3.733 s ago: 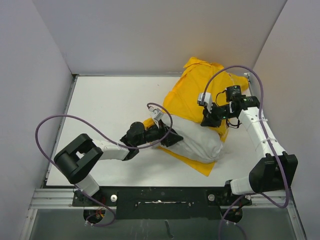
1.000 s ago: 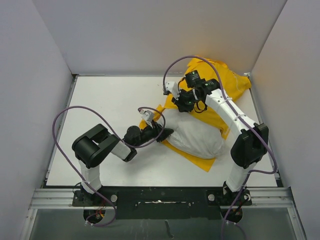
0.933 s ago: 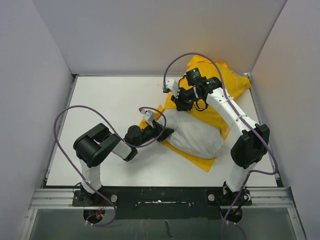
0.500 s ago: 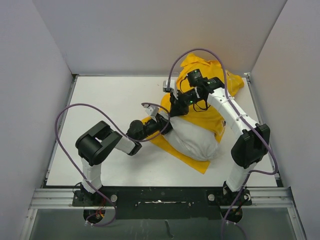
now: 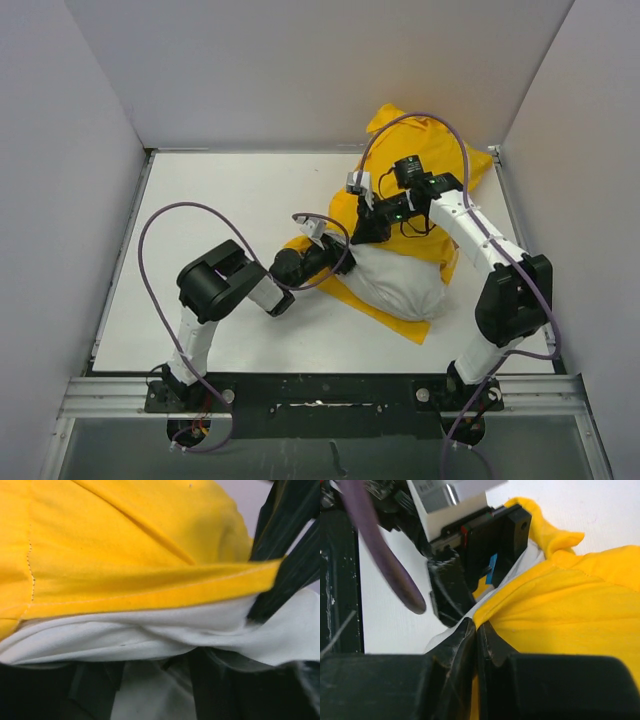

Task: Put the pillow into the pillowcase
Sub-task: Stuff the pillow into the pillowcase.

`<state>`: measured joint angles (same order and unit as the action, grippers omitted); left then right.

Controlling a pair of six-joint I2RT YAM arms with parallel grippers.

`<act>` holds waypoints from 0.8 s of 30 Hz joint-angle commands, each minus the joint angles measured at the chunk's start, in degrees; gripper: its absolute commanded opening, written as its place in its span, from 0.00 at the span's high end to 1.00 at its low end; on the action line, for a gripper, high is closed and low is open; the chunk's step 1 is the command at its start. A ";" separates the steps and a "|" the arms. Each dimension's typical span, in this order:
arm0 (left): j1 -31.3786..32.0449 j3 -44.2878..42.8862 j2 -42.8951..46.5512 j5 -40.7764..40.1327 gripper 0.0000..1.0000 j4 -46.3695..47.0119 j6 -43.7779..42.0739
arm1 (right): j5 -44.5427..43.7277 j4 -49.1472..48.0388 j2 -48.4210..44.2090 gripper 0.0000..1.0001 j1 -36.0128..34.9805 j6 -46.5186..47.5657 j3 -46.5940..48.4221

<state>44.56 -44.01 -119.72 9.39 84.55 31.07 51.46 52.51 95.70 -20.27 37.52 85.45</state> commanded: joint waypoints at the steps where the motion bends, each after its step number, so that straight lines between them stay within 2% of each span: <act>1: -1.90 1.07 1.47 -10.19 0.43 2.39 -0.39 | 3.00 5.96 -2.21 0.91 -2.82 0.24 -2.24; 3: -3.26 4.52 4.16 -9.43 0.34 2.37 0.85 | 3.19 7.30 -3.34 0.84 -3.30 2.14 -2.18; 6: -4.88 11.80 9.58 -5.95 0.26 2.36 3.79 | 2.60 10.27 -4.87 0.72 -3.30 4.15 0.62; 10: -6.09 20.09 16.72 -0.48 0.22 0.45 7.46 | 2.97 14.52 -8.09 0.53 -1.49 6.87 5.71; 12: -7.17 22.38 20.64 3.21 0.21 -4.15 9.30 | 4.06 16.39 -10.13 0.46 0.17 9.04 6.90; 15: -8.51 23.96 27.76 7.73 0.18 -15.98 10.26 | 5.68 16.28 -14.15 0.37 5.18 11.22 4.59; 20: -9.31 25.05 41.30 10.78 0.16 -33.86 8.70 | 3.37 3.20 -23.60 0.35 17.19 3.65 -7.45; 22: -9.49 25.70 46.70 10.94 0.15 -38.89 8.75 | -0.90 -1.24 -25.86 0.36 19.64 1.40 -11.92; 24: -9.74 26.91 51.76 11.29 0.09 -40.99 12.66 | -5.08 -4.46 -27.01 0.41 20.25 0.06 -15.61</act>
<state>35.44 -18.44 -77.49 17.87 53.23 40.05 52.69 57.74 70.32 -1.32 42.22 75.68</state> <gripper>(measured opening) 0.870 0.629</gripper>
